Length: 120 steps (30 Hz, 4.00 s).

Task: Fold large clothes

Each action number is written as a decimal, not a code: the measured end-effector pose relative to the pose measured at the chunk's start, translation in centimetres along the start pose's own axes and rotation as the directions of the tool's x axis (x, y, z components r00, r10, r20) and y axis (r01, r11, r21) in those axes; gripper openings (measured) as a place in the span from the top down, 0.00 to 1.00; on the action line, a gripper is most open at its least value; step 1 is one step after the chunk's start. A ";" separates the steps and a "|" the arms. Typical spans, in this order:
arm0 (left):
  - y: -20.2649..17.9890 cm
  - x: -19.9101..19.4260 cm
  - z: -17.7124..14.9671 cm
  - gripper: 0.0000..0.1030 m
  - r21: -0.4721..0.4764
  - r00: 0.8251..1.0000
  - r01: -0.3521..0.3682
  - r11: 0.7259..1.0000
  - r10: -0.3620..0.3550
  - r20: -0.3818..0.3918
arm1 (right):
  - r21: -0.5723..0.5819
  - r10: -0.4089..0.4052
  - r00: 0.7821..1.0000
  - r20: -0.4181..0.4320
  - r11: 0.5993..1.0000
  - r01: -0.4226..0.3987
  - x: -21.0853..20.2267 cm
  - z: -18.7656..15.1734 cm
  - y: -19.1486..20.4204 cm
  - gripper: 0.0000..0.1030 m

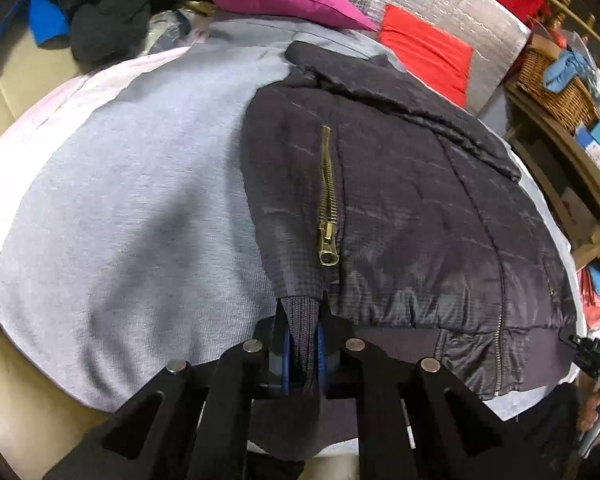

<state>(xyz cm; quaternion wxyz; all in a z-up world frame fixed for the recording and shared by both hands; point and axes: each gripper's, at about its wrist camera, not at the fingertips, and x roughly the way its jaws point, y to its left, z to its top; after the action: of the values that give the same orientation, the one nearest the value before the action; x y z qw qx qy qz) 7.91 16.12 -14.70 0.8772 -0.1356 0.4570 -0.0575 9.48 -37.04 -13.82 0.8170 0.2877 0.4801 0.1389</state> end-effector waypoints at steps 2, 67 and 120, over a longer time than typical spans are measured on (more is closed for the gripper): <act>0.8 -0.5 -0.1 0.90 -0.022 0.999 0.033 0.999 -0.033 -0.007 | -0.014 0.010 1.000 0.004 1.000 -0.010 -0.7 -0.2 0.2 0.87; 0.0 1.2 1.2 0.84 -0.017 1.000 0.023 1.000 -0.024 -0.021 | -0.060 0.071 0.997 -0.036 0.996 -0.073 -1.7 -1.2 -1.9 0.86; 0.7 1.9 0.2 0.82 0.003 0.999 0.036 0.999 -0.036 0.024 | -0.151 0.027 0.999 -0.022 0.988 -0.030 -1.3 -1.4 -1.2 0.86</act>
<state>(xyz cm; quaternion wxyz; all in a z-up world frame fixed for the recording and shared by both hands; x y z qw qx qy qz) 9.14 16.43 -16.28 0.8817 -0.1432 0.4436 -0.0723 7.62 -38.18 -14.17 0.8296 0.2302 0.4721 0.1892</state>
